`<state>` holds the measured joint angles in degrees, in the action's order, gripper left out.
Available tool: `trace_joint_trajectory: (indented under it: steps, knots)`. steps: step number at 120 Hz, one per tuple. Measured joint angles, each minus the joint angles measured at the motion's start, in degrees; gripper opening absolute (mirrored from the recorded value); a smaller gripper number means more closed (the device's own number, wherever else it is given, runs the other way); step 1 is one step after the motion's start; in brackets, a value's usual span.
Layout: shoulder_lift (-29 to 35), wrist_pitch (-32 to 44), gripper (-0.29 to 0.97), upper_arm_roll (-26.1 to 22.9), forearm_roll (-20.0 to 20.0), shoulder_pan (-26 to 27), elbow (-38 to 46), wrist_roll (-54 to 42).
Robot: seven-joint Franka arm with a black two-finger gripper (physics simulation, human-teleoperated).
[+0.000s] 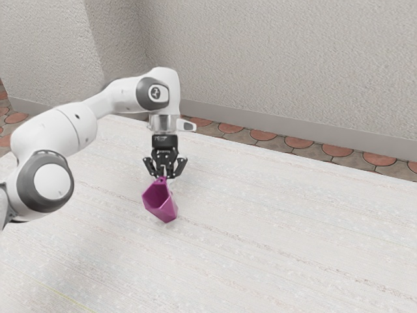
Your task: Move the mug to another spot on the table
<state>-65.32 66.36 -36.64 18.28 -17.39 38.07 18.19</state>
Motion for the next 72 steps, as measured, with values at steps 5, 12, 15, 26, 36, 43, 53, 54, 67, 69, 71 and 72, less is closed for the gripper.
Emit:
trace_joint_trajectory:
  steps: [5, 12, 15, 26, 36, 43, 53, 54, 67, 69, 71, 72]
  knots:
    - [-0.3, 0.3, 0.03, 0.0, 0.1, 0.0, 0.0, -0.8]
    - [-0.6, 0.6, 0.03, 0.0, 0.1, 0.0, 0.0, -1.8]
    - [-0.7, 0.7, 0.03, 0.0, 0.1, 0.0, 0.0, -2.2]
    - [-1.3, 1.4, 0.04, 0.0, 0.1, 0.0, 0.0, -3.5]
    - [-1.5, 2.0, 0.05, 0.0, 0.1, 0.0, 0.0, -4.6]
    - [-1.6, 2.4, 0.1, 0.0, 0.1, 0.0, 0.0, -5.2]
    - [-1.6, 3.1, 0.18, 0.0, 0.0, 0.0, 0.0, -6.0]
    - [-1.6, 3.2, 0.18, 0.0, 0.0, 0.0, 0.0, -6.1]
    - [-1.6, 3.9, 0.25, -0.1, 0.0, 0.1, 0.0, -7.0]
    - [-1.6, 4.0, 0.26, -0.1, 0.0, 0.1, 0.0, -7.1]
    - [-1.6, 4.1, 0.27, -0.1, 0.0, 0.1, 0.0, -7.3]
    - [-1.6, 4.1, 0.27, -0.1, 0.0, 0.1, 0.0, -7.3]
